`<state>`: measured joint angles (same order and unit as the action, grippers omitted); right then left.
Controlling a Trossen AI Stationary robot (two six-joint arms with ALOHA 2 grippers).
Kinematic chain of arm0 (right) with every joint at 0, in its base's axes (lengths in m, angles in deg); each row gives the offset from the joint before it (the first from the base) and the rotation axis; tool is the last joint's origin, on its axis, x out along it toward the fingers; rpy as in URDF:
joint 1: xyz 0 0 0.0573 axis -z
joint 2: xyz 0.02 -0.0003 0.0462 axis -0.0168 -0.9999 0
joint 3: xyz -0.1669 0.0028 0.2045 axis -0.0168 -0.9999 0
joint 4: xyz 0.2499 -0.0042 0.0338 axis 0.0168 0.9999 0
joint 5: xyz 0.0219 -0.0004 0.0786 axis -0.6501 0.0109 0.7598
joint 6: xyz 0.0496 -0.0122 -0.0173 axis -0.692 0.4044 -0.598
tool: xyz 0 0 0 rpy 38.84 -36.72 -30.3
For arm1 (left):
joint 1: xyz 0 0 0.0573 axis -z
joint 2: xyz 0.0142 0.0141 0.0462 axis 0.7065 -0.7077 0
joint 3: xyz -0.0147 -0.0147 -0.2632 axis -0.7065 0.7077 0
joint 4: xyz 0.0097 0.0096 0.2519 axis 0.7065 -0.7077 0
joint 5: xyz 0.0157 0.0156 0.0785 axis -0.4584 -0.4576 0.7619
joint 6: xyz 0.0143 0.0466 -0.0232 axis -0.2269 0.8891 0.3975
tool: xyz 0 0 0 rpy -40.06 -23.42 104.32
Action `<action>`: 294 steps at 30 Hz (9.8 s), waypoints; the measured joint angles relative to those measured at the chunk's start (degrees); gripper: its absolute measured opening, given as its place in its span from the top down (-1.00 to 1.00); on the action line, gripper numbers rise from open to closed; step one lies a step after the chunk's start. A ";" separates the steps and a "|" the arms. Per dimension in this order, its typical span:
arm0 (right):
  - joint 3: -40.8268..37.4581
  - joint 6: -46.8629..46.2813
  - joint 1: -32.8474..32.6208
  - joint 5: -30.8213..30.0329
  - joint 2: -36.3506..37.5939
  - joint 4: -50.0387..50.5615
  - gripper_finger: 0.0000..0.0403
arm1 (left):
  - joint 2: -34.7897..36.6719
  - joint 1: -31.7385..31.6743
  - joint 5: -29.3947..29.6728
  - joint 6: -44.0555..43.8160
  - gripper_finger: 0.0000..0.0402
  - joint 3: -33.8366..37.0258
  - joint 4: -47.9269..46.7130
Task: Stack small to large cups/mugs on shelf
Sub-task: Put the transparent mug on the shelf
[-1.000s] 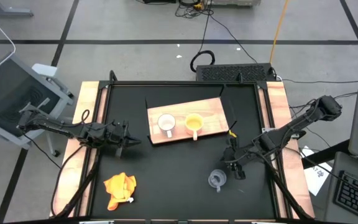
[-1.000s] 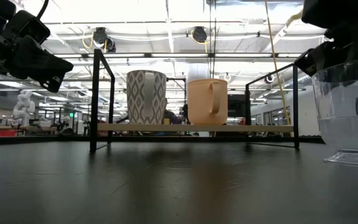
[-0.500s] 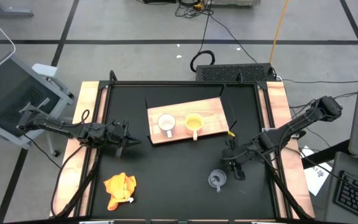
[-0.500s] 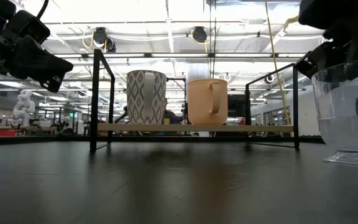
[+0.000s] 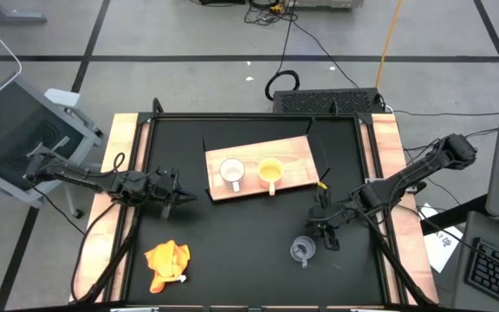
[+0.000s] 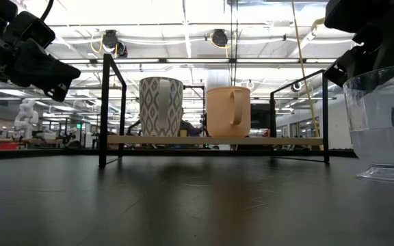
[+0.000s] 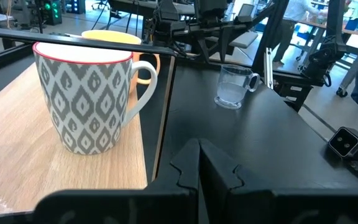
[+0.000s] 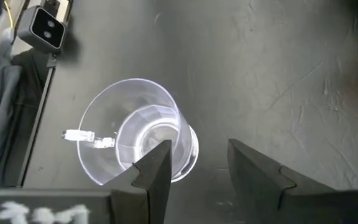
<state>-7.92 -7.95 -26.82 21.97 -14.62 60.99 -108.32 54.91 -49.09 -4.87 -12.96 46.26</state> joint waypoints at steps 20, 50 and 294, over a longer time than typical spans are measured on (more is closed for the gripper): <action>0.00 -1.30 -0.63 2.60 -1.46 -2.55 0.26 | 0.00 0.00 -0.35 -0.21 0.95 0.00 -0.91; 0.00 0.71 -2.12 2.30 -8.26 -7.40 0.44 | -0.02 0.00 -0.28 -0.69 0.95 0.00 -1.33; -35.10 15.18 -4.99 -19.74 29.74 -32.76 1.00 | -95.70 -1.31 -11.61 -7.29 -0.18 -93.07 -49.77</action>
<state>-43.03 7.23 -31.82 2.24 15.12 28.22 -204.03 53.60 -60.70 -12.16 -106.03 -3.51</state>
